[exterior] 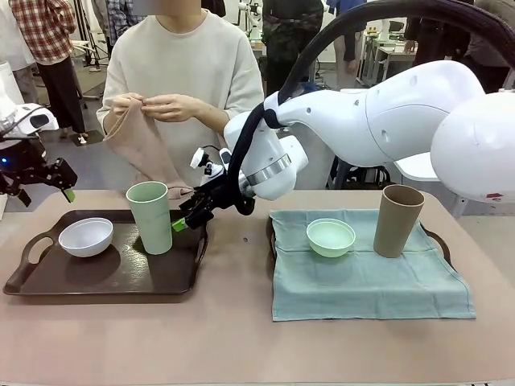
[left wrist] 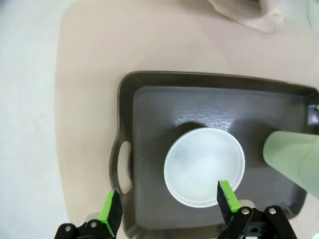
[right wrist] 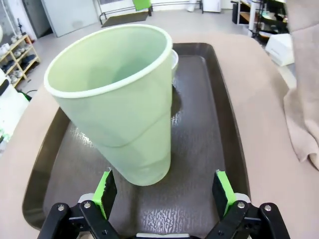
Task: Set up a tray with a mat and arrange the tableware.
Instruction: Pick up the Picnic Bowl and Reusable plastic cup from the Handle tray in front of the human's position and hold them in the air.
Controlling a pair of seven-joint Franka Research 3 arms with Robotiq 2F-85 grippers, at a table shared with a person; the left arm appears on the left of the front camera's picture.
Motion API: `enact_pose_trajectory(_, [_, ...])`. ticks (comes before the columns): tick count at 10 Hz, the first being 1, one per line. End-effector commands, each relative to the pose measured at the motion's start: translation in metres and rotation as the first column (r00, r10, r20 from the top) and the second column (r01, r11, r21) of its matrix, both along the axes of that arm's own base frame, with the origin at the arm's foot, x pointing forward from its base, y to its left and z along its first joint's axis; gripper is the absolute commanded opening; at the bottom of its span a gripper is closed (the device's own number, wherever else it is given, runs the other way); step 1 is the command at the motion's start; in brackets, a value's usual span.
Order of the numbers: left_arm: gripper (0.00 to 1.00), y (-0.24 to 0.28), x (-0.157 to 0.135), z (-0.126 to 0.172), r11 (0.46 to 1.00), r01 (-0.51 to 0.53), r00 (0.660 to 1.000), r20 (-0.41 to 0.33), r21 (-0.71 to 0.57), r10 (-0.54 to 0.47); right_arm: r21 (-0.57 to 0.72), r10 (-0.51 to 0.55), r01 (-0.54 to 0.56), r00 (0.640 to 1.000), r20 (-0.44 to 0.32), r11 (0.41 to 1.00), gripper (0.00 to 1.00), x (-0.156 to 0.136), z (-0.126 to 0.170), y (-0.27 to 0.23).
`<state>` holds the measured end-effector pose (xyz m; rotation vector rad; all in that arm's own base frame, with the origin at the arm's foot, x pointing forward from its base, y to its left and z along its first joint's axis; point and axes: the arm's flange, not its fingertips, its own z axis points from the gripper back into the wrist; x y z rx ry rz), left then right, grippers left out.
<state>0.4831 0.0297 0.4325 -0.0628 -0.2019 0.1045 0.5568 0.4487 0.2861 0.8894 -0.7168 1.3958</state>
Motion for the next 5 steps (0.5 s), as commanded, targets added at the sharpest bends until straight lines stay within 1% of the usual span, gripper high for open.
enact_pose_trajectory(1, [1.0,0.002,0.002,-0.026,0.997,-0.078,0.996,0.037,-0.007,0.078,0.021,0.007,-0.008,0.999,0.032,1.0,1.0,-0.007,-0.016,0.009])
enact_pose_trajectory(3, [1.0,0.008,0.007,-0.037,0.993,-0.115,0.992,0.039,-0.022,0.116,0.02,0.051,-0.052,0.999,0.009,0.998,1.0,-0.01,-0.026,0.018])
enact_pose_trajectory(4, [1.0,0.011,0.011,-0.041,0.992,-0.127,0.991,0.026,-0.023,0.128,0.014,0.069,-0.069,0.998,-0.011,0.998,1.0,-0.011,-0.028,0.02])
enact_pose_trajectory(5, [1.0,0.012,0.016,-0.045,0.99,-0.139,0.99,0.019,-0.023,0.139,0.013,0.068,-0.068,0.998,-0.013,0.998,1.0,-0.01,-0.028,0.019])
